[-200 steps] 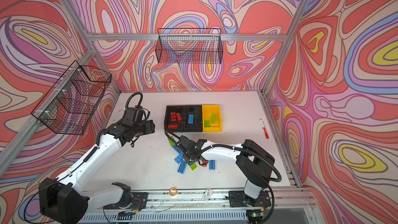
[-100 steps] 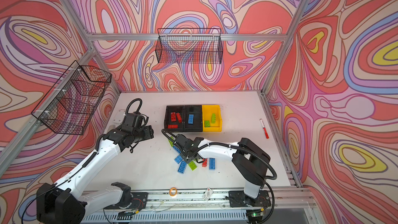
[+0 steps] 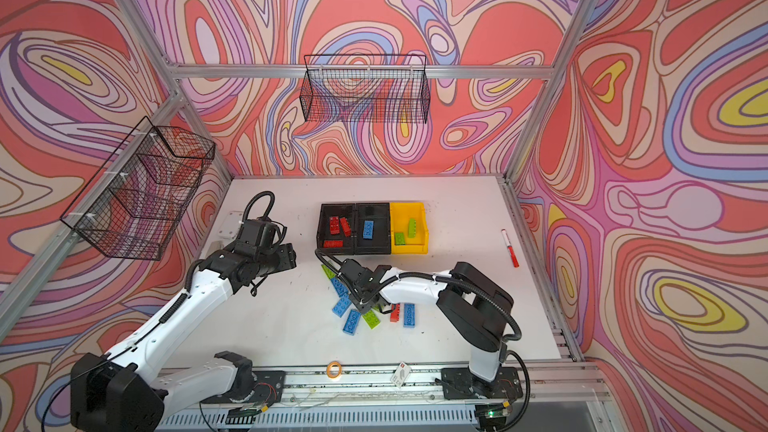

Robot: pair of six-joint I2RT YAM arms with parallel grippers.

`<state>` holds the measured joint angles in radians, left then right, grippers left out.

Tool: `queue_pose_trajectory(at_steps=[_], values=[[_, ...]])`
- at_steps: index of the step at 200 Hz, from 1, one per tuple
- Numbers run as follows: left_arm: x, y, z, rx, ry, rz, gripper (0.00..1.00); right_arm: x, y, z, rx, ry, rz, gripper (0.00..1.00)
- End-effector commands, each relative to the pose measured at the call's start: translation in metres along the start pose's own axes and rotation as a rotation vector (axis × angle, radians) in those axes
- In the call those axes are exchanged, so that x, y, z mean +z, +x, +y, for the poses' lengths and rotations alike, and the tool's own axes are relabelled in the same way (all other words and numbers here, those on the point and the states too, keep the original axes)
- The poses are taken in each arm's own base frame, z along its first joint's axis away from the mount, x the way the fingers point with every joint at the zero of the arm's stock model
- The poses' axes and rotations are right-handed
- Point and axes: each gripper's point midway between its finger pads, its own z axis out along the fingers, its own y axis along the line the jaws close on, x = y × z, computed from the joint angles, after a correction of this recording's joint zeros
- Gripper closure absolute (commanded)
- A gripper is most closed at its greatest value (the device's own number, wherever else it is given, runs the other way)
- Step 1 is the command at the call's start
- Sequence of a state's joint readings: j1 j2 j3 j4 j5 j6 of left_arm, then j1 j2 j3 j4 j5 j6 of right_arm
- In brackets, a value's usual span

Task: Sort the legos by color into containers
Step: 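Drop the red brick in the black bin while the right gripper grasps a blue brick, then drop the blue brick in the middle black bin with the right gripper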

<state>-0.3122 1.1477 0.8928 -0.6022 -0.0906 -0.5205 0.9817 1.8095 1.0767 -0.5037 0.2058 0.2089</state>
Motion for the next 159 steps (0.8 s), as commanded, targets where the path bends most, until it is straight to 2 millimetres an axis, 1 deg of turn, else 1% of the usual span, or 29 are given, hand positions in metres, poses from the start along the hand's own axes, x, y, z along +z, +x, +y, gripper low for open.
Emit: queue_pose_trajectory(at_steps=[1,20,38,52,68,80,82,96,107,130,146,159], values=[[0.001,-0.001,0.006,-0.008,-0.027,0.003,0.31,0.003,0.006,-0.013,0.031,0.028,0.016,0.45],[0.003,-0.001,0.004,-0.007,-0.021,0.009,0.31,-0.001,0.003,-0.023,0.062,0.029,-0.001,0.45],[0.004,-0.001,0.003,-0.006,-0.020,0.008,0.31,-0.004,0.001,-0.027,0.066,0.033,-0.009,0.46],[0.004,-0.001,0.003,-0.005,-0.021,0.007,0.31,-0.004,0.001,-0.026,0.063,0.025,-0.010,0.50],[0.004,-0.001,0.004,-0.002,-0.022,0.007,0.32,-0.004,-0.001,-0.021,0.062,-0.004,-0.016,0.58],[0.004,0.000,0.005,-0.002,-0.025,0.009,0.32,-0.003,-0.001,-0.019,0.064,-0.015,-0.016,0.63],[0.004,0.000,0.005,-0.002,-0.024,0.009,0.32,-0.011,-0.007,-0.019,0.069,-0.022,-0.041,0.64],[0.004,0.002,0.006,-0.003,-0.027,0.011,0.32,-0.020,-0.009,-0.019,0.070,-0.031,-0.056,0.68],[0.004,0.004,0.008,0.001,-0.030,0.014,0.32,-0.028,-0.011,-0.024,0.072,-0.016,-0.076,0.69],[0.005,0.014,0.012,0.017,-0.033,0.031,0.32,-0.054,-0.019,-0.035,0.070,0.023,-0.123,0.71],[0.005,0.021,0.014,0.027,-0.028,0.043,0.32,-0.073,-0.031,-0.041,0.088,0.027,-0.173,0.71],[0.005,0.027,0.015,0.038,-0.021,0.051,0.32,-0.086,-0.044,-0.054,0.119,0.041,-0.209,0.71]])
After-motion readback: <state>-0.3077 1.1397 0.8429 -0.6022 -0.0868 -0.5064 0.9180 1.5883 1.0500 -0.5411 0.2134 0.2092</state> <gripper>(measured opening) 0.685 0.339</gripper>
